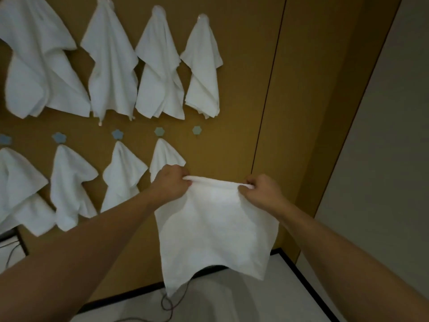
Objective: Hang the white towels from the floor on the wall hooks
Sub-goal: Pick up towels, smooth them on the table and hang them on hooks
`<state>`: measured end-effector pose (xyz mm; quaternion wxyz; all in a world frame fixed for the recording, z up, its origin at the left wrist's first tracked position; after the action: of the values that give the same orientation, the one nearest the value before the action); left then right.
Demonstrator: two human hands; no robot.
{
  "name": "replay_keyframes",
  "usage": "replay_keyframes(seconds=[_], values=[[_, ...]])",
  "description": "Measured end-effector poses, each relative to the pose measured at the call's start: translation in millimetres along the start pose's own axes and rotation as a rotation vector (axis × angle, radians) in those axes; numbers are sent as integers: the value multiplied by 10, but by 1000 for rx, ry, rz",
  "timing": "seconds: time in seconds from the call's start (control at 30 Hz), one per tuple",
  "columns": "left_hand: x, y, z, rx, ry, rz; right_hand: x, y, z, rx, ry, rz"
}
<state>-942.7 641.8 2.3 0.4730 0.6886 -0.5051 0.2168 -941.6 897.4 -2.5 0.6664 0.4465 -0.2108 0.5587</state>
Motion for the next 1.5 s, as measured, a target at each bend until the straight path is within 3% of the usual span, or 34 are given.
replay_keyframes(seconds=[0.23, 0.4, 0.67, 0.8, 0.93, 1.1, 1.27, 1.37, 1.5], values=[[-268, 1074, 532, 47, -183, 29, -496, 1141, 118, -40, 139, -81], [-512, 1638, 915, 57, -156, 50, -980, 1894, -7, -21, 173, -132], [-1049, 2698, 1301, 133, -182, -191, -1771, 3314, -133, 83, 118, -180], [-1284, 3281, 1414, 186, -175, -230, -2054, 4031, -295, 143, 178, -197], [-1510, 3758, 1504, 171, -146, -396, -2265, 4607, -338, 182, 265, -261], [-1783, 3968, 1550, 147, -127, -593, -2593, 4866, -431, 333, 440, -374], [-2152, 3945, 1578, -100, 108, -638, -2934, 4802, -678, 425, 357, -488], [-2410, 3909, 1531, -192, 160, -609, -3170, 4666, -742, 403, 383, -520], [-2552, 3869, 1529, -146, 88, -676, -3403, 4511, -748, 314, 557, -508]])
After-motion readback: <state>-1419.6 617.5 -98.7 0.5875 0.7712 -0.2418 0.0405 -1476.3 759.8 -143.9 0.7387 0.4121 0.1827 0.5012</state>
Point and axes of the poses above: each hand's wrist, its own y-axis towards the middle knuckle, its own x-axis out of the back of the hand, z = x × y, the point moved 3 cm from there along y, towards the middle knuckle, and after that the axes turned 9 degrees about -z, right-handed, at the moved point
